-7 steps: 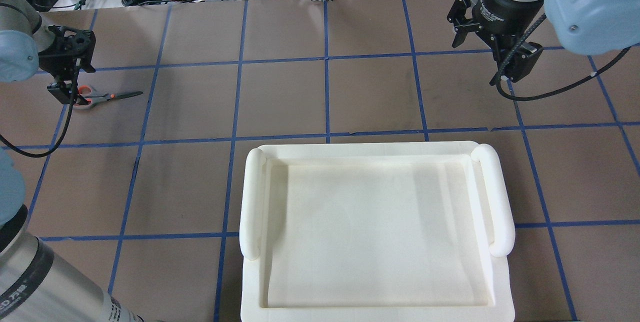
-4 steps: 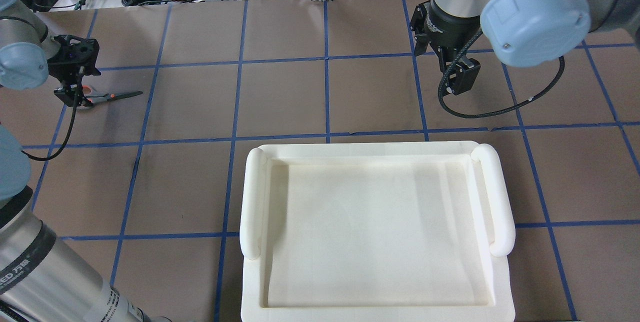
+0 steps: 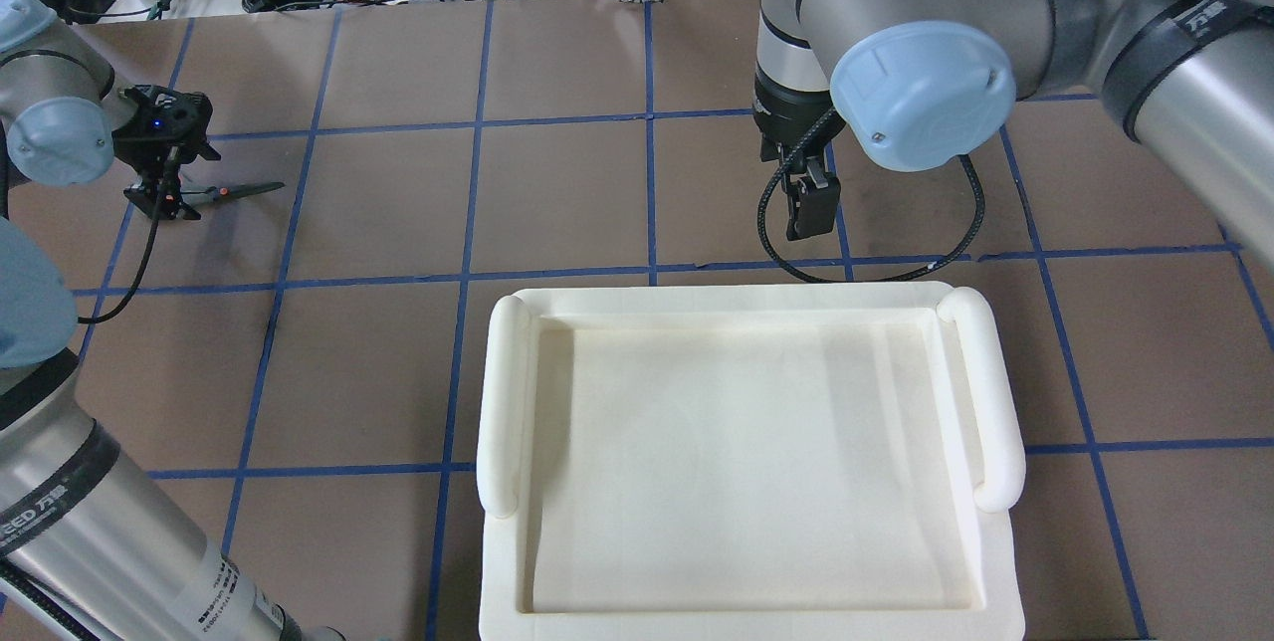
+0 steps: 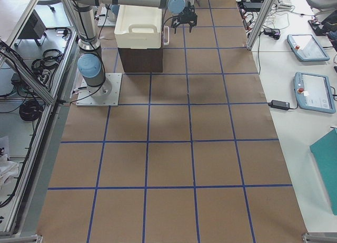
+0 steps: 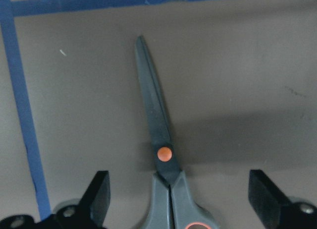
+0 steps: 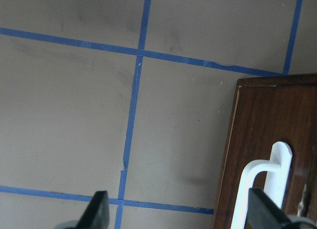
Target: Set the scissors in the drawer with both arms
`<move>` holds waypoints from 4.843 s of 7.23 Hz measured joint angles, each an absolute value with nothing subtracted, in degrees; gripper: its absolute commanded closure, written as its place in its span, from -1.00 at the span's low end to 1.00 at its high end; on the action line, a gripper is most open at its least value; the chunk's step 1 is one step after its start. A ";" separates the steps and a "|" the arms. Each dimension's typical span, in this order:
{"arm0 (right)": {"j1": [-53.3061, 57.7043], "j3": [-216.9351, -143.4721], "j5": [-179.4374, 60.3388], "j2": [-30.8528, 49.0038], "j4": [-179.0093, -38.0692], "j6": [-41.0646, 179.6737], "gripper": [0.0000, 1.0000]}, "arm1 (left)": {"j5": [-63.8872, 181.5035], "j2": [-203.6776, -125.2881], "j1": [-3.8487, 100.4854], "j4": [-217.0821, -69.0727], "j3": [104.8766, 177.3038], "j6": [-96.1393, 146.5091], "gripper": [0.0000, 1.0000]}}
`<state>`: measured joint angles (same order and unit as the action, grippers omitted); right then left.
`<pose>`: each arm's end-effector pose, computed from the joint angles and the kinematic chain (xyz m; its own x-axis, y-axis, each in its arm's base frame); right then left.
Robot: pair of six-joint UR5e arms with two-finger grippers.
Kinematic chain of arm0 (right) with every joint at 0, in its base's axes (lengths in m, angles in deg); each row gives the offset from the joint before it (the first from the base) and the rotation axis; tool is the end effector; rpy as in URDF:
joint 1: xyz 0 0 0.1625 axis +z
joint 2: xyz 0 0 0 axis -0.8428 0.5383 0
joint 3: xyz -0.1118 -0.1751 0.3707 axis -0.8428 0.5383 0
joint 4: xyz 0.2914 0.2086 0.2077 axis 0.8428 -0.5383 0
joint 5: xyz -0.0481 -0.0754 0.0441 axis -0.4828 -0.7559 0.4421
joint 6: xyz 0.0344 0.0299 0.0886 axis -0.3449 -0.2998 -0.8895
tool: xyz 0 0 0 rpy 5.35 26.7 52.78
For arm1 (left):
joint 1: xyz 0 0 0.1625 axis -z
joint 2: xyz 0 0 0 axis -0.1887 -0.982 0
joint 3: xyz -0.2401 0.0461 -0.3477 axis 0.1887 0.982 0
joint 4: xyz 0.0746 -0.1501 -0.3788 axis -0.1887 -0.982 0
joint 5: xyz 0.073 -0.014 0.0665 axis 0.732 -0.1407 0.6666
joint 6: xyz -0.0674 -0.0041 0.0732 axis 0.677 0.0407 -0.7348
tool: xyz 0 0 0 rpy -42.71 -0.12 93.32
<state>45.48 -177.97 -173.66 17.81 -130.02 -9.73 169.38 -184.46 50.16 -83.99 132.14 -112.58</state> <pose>0.2534 -0.5169 0.3904 -0.1279 0.9896 0.0658 0.9912 0.1298 -0.0254 0.2241 -0.6837 0.1873 0.0712 0.9971 -0.0271 0.9975 -0.0713 -0.0025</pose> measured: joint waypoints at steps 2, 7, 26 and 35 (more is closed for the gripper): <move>47.73 -177.88 -173.38 15.54 -130.35 -15.65 -1.00 | 169.81 -185.42 50.06 -83.22 131.84 -111.68 -1.00; 48.67 -177.78 -168.42 12.55 -130.35 -21.94 -1.00 | 169.41 -187.30 48.67 -80.16 131.66 -111.13 -0.54; 48.73 -177.84 -165.43 6.99 -124.07 -24.60 -1.00 | 169.05 -186.25 48.48 -83.86 131.66 -109.08 -0.96; 48.48 -170.05 -167.04 3.10 -128.01 -19.42 -1.00 | 169.94 -185.92 48.27 -85.86 131.59 -109.23 0.24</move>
